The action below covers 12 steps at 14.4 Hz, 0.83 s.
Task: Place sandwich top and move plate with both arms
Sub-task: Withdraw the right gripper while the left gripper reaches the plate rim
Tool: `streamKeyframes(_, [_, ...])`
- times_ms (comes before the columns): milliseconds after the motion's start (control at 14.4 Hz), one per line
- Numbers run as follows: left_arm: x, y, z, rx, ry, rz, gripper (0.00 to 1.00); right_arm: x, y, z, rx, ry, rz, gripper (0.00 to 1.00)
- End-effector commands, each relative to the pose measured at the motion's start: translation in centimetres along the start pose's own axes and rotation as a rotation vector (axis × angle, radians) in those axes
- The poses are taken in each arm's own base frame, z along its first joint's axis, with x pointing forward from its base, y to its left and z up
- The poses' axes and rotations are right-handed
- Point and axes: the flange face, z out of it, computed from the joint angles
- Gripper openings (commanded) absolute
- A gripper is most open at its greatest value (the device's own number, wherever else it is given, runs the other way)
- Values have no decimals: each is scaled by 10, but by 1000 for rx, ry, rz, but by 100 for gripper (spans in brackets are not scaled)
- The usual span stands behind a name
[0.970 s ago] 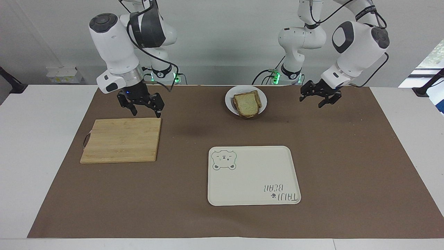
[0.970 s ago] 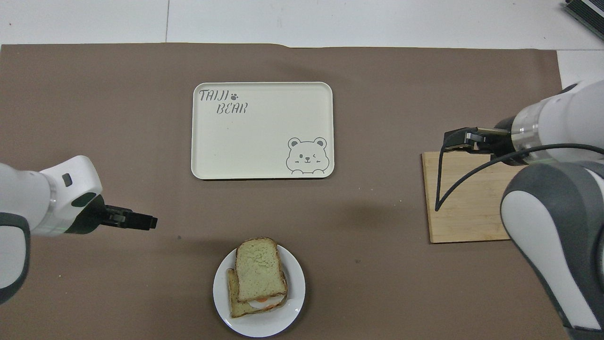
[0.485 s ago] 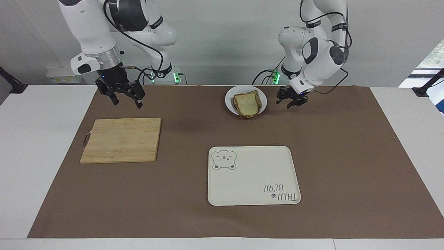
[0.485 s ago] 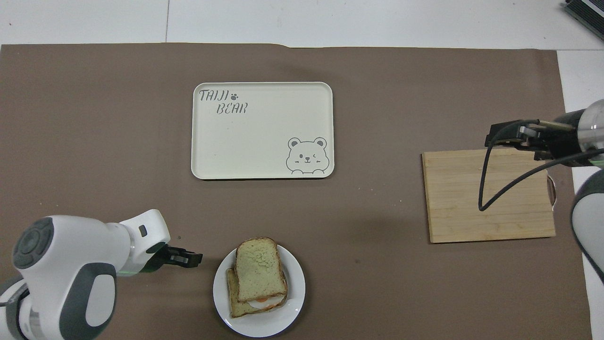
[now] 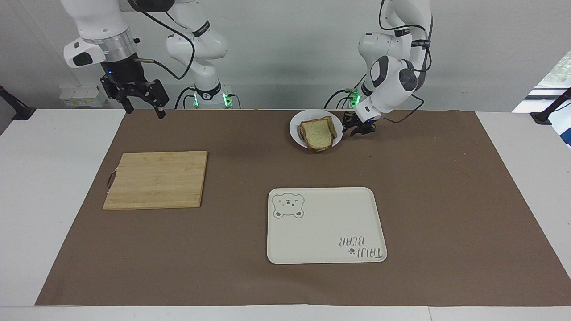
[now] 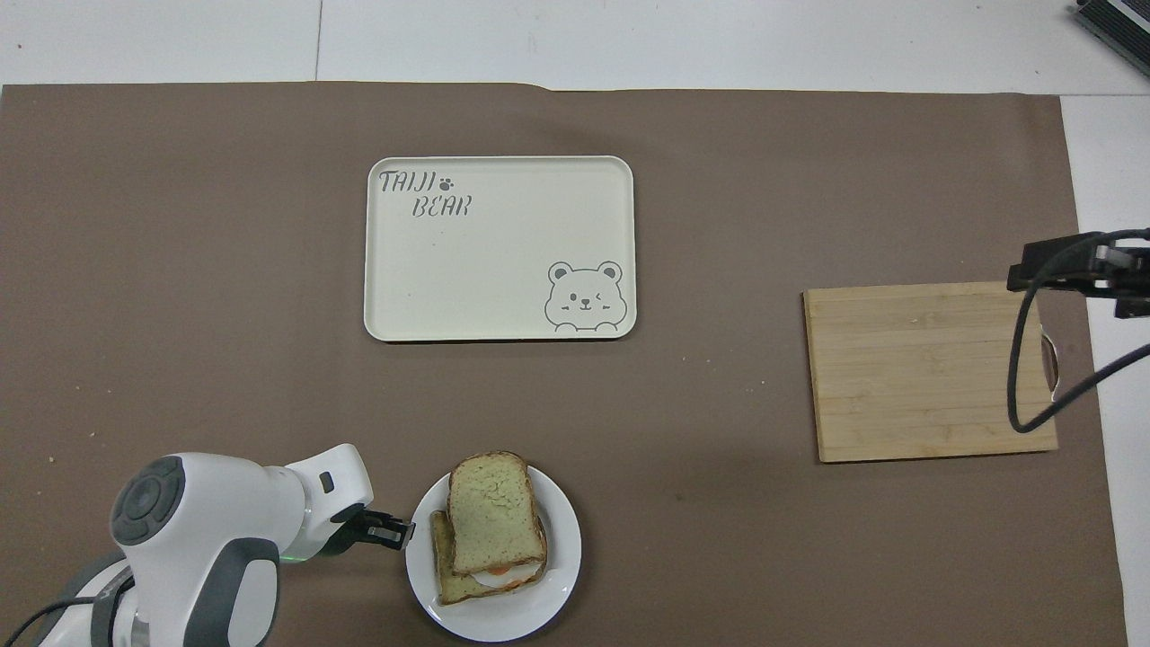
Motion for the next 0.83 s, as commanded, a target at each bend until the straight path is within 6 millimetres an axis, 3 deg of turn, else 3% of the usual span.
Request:
streamKeyframes(0, [-12,7,12,-22,0,5,25,-4,18,-17,-37,8,-44,100])
streamKeyframes(69, [-13,8,13,-25,-4,7,25,-10,18,-24,-36,19,-50,100])
streamKeyframes(485, [-18,10,17,-43,-46,3,25,-23,14,-14,-42,-39,-125,100])
streamKeyframes(623, [-16,7,32,-37,-73,-13,25,-24,11,-15,-42,-36,-136,100])
streamKeyframes(762, [-15,9,32,-76,-63,-31,20,-22,12,-15,-41,-36,-137,100])
